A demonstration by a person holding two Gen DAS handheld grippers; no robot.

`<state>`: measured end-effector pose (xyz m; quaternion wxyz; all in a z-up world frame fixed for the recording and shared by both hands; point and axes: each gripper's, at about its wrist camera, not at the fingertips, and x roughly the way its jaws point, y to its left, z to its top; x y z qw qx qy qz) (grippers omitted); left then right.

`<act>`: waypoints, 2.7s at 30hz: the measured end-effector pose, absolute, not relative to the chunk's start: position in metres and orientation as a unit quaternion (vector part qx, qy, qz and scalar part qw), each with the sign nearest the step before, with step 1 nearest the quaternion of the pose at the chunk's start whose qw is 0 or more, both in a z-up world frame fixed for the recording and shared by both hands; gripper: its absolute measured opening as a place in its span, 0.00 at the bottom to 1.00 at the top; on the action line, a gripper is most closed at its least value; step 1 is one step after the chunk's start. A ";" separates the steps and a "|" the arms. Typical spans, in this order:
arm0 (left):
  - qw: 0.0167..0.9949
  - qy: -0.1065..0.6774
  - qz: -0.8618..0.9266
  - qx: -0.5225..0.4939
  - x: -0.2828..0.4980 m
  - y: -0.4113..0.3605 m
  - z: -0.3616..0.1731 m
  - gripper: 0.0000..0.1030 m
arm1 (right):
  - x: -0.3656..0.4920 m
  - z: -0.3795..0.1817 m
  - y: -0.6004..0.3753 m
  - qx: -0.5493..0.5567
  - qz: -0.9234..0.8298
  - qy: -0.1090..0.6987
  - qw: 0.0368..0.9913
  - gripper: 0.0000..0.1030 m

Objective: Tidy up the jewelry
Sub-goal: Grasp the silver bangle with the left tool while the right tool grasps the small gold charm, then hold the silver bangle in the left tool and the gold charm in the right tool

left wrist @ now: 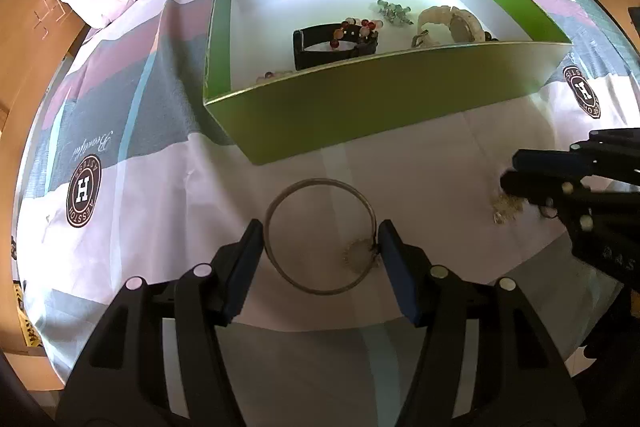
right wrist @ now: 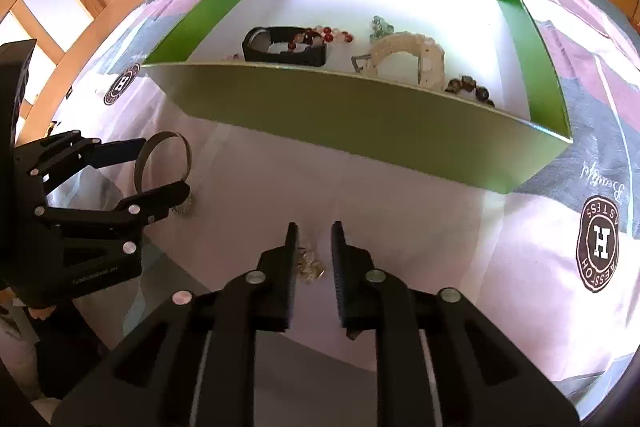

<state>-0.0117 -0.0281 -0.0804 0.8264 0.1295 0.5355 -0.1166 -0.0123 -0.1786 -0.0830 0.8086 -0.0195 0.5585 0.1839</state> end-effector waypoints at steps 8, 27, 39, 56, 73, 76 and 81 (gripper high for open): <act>0.826 0.539 -0.112 0.123 -0.005 -0.024 -0.084 0.58 | -0.029 -0.098 -0.162 -0.107 0.190 0.573 0.790 0.32; 0.836 0.525 -0.107 0.115 -0.005 -0.021 -0.079 0.58 | -0.019 -0.072 -0.180 -0.030 0.181 0.526 0.831 0.13; 0.841 0.516 -0.107 0.120 -0.010 -0.025 -0.075 0.58 | -0.019 -0.072 -0.180 -0.026 0.178 0.524 0.832 0.13; 0.840 0.517 -0.108 0.122 -0.010 -0.028 -0.076 0.58 | -0.020 -0.071 -0.179 -0.021 0.180 0.519 0.835 0.13; 0.856 0.491 -0.123 0.106 -0.014 -0.025 -0.053 0.58 | -0.020 -0.054 -0.185 0.008 0.191 0.498 0.846 0.13; 0.860 0.483 -0.140 0.090 -0.016 -0.022 -0.041 0.58 | -0.020 -0.041 -0.191 0.029 0.202 0.486 0.850 0.13; 0.863 0.481 -0.134 0.075 -0.013 -0.014 -0.035 0.58 | -0.016 -0.031 -0.202 0.049 0.199 0.477 0.854 0.13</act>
